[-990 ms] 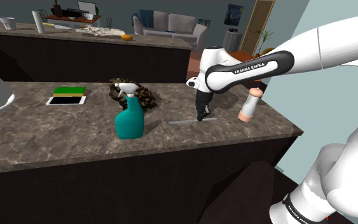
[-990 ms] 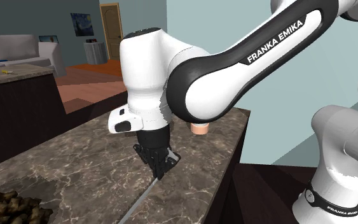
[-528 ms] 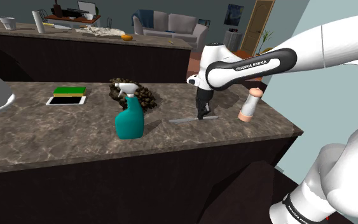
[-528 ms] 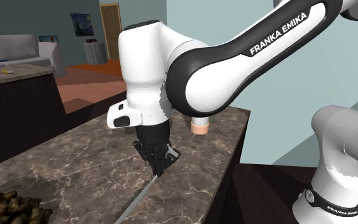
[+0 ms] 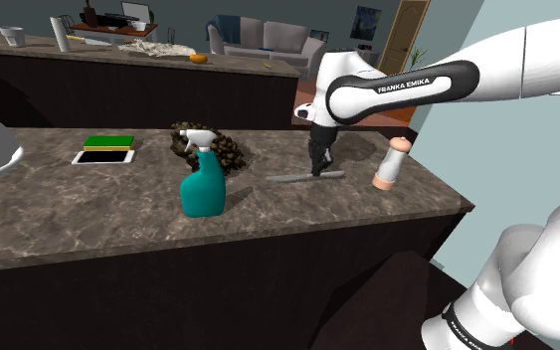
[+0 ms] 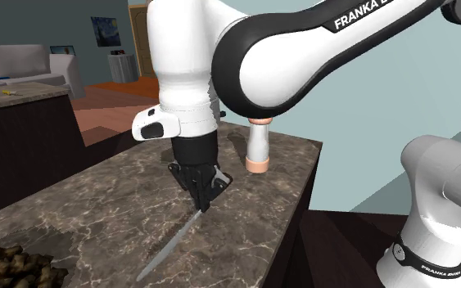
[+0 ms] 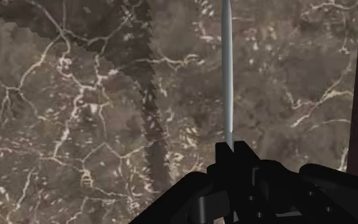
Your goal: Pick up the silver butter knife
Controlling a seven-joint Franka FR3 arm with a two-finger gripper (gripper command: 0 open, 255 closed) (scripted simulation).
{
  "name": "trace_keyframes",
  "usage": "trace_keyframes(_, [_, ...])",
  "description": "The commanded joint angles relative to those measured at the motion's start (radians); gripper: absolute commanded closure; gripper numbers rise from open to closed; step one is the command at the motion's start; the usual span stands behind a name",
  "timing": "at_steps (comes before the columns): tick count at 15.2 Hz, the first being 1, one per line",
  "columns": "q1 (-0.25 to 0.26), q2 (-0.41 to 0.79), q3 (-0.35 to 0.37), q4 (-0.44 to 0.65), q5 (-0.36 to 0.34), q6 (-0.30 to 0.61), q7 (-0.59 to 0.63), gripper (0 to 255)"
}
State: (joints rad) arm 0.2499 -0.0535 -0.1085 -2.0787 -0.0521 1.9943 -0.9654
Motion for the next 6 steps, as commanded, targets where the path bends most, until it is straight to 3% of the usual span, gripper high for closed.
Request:
trace_keyframes(1, [0.0,-0.008,0.0,0.018,0.0,-0.027,0.0,255])
trace_keyframes(6, [0.001,-0.018,0.001,0.05,-0.001,-0.069,-0.001,255])
